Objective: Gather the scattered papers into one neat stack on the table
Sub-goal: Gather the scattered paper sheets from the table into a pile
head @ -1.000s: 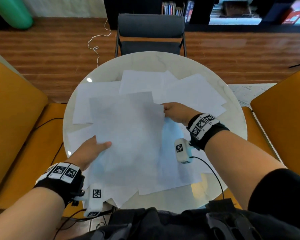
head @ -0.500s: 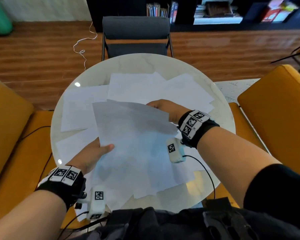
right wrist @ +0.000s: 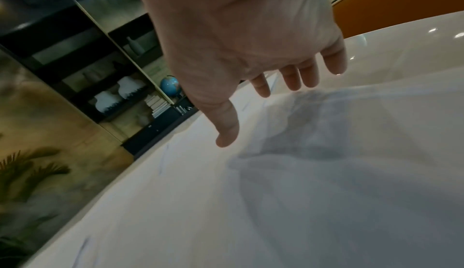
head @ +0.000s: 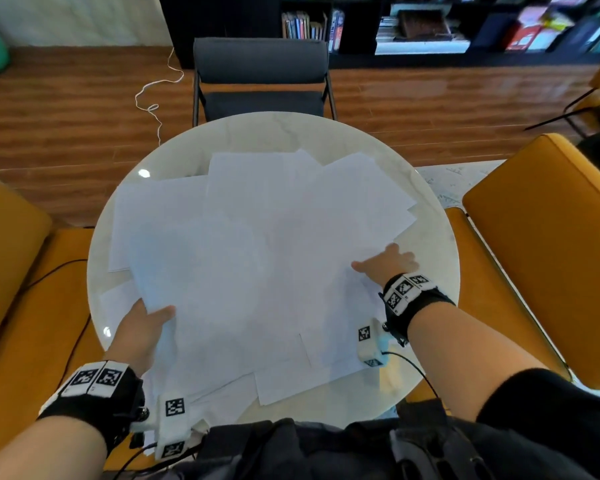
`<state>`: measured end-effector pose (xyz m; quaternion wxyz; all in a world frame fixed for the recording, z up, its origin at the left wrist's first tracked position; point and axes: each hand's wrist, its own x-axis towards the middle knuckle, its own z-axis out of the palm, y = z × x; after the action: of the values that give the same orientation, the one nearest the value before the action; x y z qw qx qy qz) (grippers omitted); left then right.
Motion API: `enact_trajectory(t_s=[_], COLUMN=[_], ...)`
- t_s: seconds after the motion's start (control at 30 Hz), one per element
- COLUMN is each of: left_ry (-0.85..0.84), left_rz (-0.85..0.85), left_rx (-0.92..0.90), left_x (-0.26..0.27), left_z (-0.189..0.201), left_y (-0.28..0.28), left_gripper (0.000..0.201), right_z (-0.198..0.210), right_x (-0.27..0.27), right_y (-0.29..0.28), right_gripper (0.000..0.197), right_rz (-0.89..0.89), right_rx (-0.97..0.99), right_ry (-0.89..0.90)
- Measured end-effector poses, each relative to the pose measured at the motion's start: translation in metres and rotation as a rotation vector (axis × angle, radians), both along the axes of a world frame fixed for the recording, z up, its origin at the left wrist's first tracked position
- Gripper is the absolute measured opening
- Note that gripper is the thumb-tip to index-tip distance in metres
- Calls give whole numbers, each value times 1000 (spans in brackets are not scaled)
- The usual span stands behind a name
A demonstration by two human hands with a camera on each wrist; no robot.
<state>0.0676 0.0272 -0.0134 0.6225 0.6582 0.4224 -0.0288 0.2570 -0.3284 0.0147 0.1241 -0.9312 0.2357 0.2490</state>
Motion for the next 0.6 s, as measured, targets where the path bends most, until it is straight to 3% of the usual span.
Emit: enact_trajectory(t_s=[0.13,0.23,0.43,0.6], left_ry=[70,93,142,105], left_rz=[48,50,31,39], left_rx=[42,40,-133,-282], left_x=[-6,-9,-15,-18], left_z=[-10,-11,-2,2], left_y=[14,19,22,14], left_gripper=[38,35,37,29], right_z=[-14,-21,-31,-23], right_x=[-24,-38,-36,-25], right_y=[1,11,6,-8], right_gripper=[94,101,128,115], right_rz=[-6,3,-11,13], right_rx=[-17,-24,-8,-93], right_ry=[-97,-56,-7,-65])
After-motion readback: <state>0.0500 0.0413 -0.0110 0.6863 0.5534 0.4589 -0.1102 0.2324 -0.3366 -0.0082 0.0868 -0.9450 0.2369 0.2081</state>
